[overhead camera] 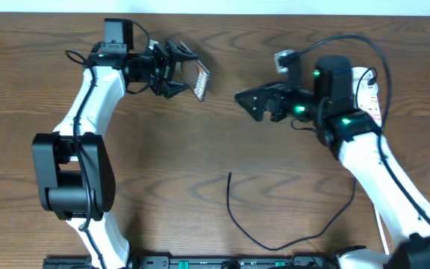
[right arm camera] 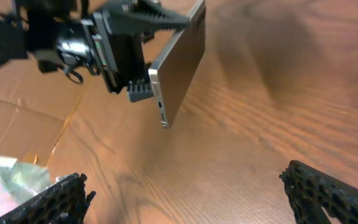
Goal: Plug charger to phone and switch on socket
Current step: 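Move the right gripper from the power strip toward the held phone, then close the right gripper on the phone's edge beside the left gripper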
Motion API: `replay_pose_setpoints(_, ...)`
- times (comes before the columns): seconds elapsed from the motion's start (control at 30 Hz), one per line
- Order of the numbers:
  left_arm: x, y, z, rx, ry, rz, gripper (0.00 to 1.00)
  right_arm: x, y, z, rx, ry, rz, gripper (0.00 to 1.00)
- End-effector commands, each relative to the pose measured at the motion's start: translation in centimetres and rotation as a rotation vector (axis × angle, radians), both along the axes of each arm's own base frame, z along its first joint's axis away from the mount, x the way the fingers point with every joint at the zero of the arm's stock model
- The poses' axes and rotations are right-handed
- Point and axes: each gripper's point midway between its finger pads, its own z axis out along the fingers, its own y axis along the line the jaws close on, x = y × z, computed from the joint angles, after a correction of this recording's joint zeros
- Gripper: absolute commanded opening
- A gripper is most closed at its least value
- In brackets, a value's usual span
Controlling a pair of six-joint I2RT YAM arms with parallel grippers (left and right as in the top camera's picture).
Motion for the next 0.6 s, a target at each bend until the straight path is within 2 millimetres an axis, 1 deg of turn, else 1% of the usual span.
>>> replay_pose_setpoints(0.0, 0.0, -1.5, 1.1, 0.008, -0.019, -0.012, 0.07, 0.5, 1.3, -0.4, 0.009, 0.0, 0.027, 0.99)
replay_pose_setpoints(0.13, -0.4, -2.8, 1.0, 0.013, -0.009, -0.03, 0.07, 0.7, 2.5, -1.2, 0.01, -0.003, 0.052, 0.99)
replay_pose_setpoints(0.23, -0.6, -3.5, 0.8, 0.023, 0.003, -0.031, 0.07, 0.7, 3.0, -1.5, 0.01, -0.003, 0.062, 0.99)
replay_pose_setpoints(0.4, -1.0, -4.3, 0.7, 0.021, 0.019, -0.037, 0.07, 0.6, 3.1, -1.7, 0.007, -0.001, 0.063, 0.99)
replay_pose_setpoints(0.57, -1.4, -5.2, 0.7, 0.008, 0.057, -0.033, 0.07, 1.7, 2.5, -2.6, -0.059, -0.009, -0.021, 0.99)
